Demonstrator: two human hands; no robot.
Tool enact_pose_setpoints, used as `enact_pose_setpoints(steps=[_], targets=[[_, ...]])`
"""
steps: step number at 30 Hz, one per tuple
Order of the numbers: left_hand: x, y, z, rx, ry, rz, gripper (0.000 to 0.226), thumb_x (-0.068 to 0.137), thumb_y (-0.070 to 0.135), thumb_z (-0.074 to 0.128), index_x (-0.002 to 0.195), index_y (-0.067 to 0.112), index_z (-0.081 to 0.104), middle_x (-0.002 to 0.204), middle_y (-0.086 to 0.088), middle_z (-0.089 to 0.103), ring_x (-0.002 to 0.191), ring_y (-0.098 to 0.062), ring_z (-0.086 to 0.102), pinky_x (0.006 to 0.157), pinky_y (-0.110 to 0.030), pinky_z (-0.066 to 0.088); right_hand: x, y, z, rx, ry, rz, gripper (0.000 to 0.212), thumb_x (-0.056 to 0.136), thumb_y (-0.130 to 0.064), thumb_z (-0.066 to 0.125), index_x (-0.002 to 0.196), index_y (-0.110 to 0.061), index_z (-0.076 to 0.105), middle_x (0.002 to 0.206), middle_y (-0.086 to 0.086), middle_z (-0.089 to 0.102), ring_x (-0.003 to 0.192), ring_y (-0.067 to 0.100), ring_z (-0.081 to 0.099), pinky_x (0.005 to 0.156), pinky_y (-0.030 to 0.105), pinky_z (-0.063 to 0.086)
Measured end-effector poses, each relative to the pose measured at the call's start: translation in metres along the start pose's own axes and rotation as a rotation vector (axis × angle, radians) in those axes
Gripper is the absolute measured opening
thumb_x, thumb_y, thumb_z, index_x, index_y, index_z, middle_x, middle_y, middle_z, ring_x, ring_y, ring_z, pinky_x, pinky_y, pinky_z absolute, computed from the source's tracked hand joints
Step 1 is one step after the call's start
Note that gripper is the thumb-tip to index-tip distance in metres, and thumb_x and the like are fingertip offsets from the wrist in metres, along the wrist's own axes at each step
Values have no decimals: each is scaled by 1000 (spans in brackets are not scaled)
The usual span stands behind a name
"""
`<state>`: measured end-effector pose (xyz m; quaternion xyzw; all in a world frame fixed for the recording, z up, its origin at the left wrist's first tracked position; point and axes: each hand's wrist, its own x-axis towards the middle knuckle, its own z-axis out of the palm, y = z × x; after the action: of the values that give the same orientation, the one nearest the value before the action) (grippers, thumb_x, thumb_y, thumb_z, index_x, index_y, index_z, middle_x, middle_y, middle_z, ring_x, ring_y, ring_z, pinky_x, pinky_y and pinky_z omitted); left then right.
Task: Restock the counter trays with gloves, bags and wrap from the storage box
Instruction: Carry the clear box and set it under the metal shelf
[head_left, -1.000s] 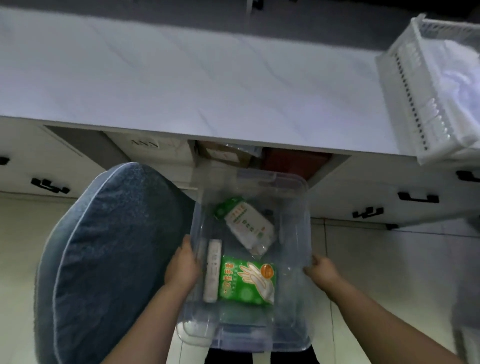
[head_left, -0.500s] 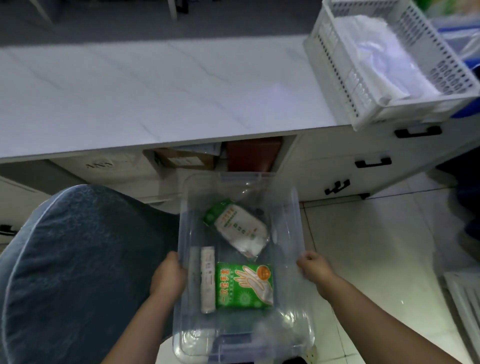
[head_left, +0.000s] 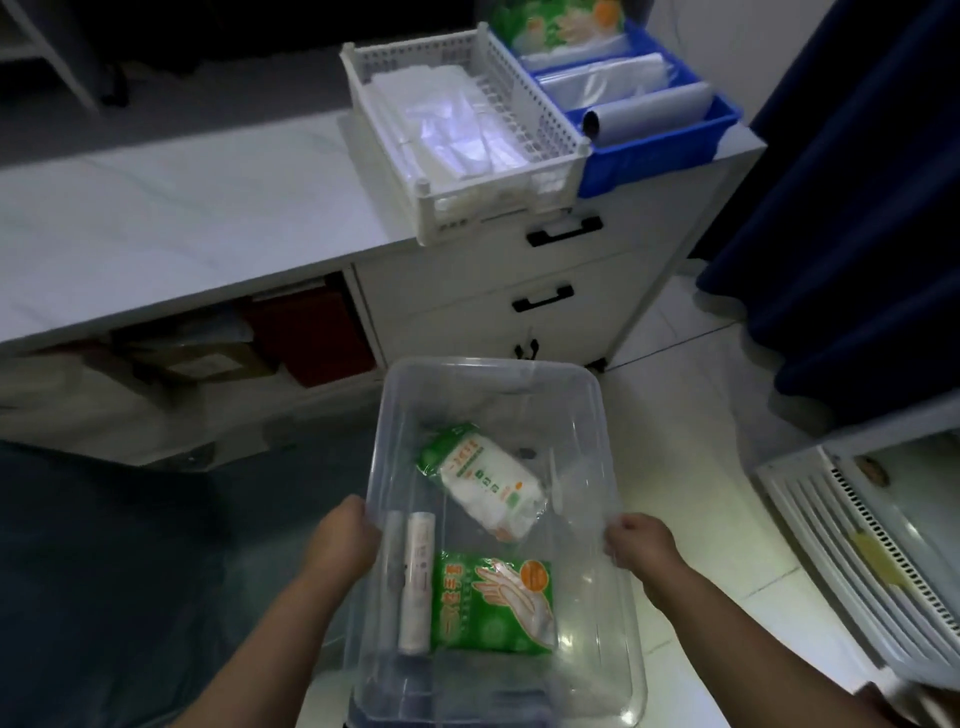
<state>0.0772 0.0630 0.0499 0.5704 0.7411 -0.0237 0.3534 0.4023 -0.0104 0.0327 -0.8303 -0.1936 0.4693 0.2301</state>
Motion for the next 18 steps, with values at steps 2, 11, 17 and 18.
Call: enact_pose_setpoints(steps=[2, 11, 17, 18], targets=[[-12, 41, 19, 39, -3, 52, 6, 87, 17, 51, 85, 12, 49, 104, -17, 64, 92, -33, 59, 65, -28, 34, 6, 16, -46, 51, 24, 4, 12, 85, 0, 53, 86, -1, 66, 72, 15, 60, 69, 28, 57, 66, 36, 46], [-55, 229, 73, 64, -105, 325, 20, 78, 16, 61, 69, 19, 43, 74, 1, 52, 71, -21, 50, 53, -29, 32, 12, 54, -239, 202, 301, -36, 20, 82, -5, 58, 64, -9, 64, 58, 9, 60, 52, 21, 52, 60, 29, 44], [-46, 332, 85, 80, -101, 478, 18, 79, 16, 63, 73, 17, 46, 66, 5, 47, 67, -19, 49, 49, -27, 32, 27, 41, -316, 309, 468, -68, 23, 78, -3, 57, 57, -10, 61, 51, 8, 57, 47, 21, 49, 52, 26, 41], [-43, 348, 86, 80, -91, 502, 16, 80, 17, 62, 75, 15, 47, 66, 4, 47, 67, -19, 50, 51, -28, 33, 32, 37, -325, 320, 494, -68, 23, 78, -3, 58, 56, -10, 61, 50, 7, 56, 46, 20, 49, 50, 26, 40]])
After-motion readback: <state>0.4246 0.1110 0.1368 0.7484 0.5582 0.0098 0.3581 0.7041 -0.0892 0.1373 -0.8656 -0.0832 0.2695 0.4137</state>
